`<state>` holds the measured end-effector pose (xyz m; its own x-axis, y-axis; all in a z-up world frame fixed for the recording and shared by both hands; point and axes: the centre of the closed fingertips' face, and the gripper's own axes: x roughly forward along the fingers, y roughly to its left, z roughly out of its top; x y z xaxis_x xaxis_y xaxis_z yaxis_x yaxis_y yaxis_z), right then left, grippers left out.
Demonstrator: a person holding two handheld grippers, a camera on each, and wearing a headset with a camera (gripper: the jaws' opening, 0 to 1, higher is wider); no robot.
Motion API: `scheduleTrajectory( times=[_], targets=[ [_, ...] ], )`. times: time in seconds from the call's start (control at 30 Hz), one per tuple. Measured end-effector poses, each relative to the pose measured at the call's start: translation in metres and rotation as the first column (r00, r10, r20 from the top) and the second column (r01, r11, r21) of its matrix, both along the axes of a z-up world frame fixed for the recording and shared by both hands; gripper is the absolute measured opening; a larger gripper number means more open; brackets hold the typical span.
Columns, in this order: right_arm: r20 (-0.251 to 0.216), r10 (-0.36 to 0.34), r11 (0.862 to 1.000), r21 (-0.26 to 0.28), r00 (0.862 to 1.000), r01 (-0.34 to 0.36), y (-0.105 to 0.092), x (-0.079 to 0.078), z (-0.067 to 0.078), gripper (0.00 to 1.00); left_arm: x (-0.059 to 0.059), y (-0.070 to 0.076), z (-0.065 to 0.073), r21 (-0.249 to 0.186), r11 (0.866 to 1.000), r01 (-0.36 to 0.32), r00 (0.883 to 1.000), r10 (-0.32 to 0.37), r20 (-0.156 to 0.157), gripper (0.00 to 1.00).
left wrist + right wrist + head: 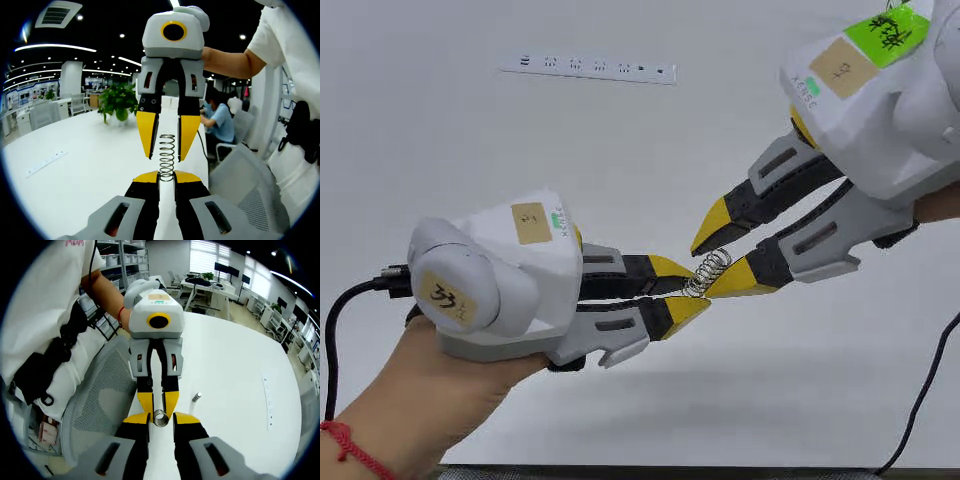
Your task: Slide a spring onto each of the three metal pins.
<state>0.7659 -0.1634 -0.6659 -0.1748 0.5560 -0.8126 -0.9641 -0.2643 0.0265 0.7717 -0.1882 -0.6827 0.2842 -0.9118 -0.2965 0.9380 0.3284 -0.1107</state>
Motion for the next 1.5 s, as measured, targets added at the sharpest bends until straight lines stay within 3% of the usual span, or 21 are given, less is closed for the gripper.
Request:
scheduleTrajectory(
  times=[0.47,1.17,1.5],
  targets=[
    [-0.002,0.049,0.998,-0.034,0.999,-0.049,-0.002,0.002,-0.003,0.12,0.001,0.002,0.0,-0.009,1.0,-0.001,1.0,0.001,0.001,0.1],
    [0.005,0.043,0.998,-0.045,0.999,-0.042,0.001,0.0,-0.005,0.12,0.0,0.004,-0.002,-0.011,1.0,-0.004,1.0,0.004,-0.006,0.11],
    [0.009,0.013,0.999,-0.03,1.0,-0.013,0.001,0.001,-0.002,0.12,0.001,0.013,-0.003,-0.008,1.0,-0.027,1.0,0.027,-0.012,0.15]
  ],
)
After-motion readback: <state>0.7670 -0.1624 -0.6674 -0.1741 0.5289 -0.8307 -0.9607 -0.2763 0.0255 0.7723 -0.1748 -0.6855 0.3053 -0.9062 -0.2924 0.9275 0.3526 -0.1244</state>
